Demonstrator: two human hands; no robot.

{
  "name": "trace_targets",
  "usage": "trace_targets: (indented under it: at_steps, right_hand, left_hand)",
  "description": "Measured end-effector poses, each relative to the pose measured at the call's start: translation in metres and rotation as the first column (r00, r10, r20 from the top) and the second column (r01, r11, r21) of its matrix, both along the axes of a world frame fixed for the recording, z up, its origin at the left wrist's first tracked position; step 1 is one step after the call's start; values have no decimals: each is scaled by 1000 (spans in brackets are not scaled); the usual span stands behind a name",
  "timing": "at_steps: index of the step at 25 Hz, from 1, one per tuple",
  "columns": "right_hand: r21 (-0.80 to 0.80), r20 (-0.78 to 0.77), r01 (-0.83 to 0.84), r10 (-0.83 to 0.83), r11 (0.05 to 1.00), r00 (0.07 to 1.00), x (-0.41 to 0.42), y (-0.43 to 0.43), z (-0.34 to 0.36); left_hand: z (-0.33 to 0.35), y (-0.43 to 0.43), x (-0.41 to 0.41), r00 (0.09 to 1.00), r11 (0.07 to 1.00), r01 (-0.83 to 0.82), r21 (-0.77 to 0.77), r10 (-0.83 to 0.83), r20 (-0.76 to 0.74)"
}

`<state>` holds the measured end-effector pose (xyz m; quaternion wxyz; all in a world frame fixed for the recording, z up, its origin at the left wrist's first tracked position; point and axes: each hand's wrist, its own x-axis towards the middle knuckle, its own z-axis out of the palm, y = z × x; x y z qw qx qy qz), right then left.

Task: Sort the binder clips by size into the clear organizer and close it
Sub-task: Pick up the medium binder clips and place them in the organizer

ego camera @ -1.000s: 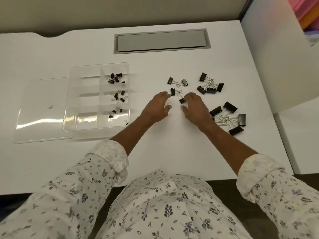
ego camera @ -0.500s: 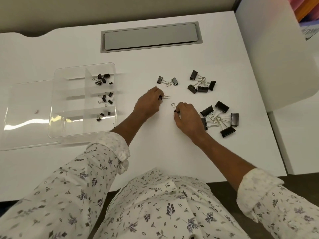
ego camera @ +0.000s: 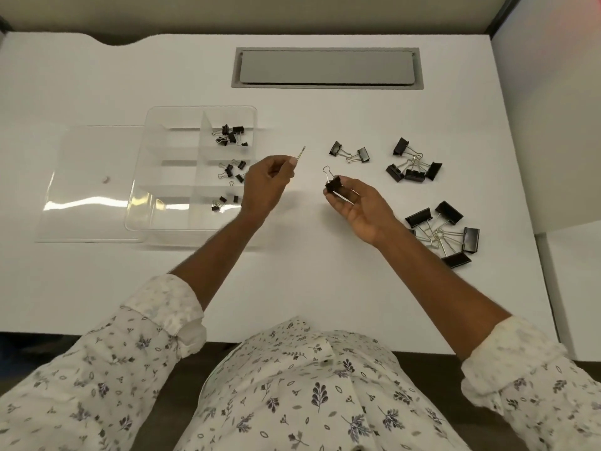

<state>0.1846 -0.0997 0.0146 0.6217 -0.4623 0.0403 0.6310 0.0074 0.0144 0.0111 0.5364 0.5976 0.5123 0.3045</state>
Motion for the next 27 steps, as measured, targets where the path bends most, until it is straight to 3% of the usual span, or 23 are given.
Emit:
trace_targets:
  at_steps: [3,9,15,21,27]
  right_hand:
    - [39,-21,-53,54,998,998,-22,31,21]
    - [51,47,-151,149,987,988,-94,113,45]
    - [15,192,-164,159,986,969,-169,193,55]
    - [24,371,-232,207,972,905,-209,240,61]
    - [50,450,-85,54,995,891,-193,222,48]
  left_hand:
    - [13,19,-32,990,993,-99,-63,105,98]
    - [27,83,-118,964,963,-253,89,259,-57]
    - [34,145,-170,910,935,-249,252,315,-270]
    - [30,183,-187,898,930,-244,275,324,-298]
    - [17,184,-192,909,928,-205,311,299,-292]
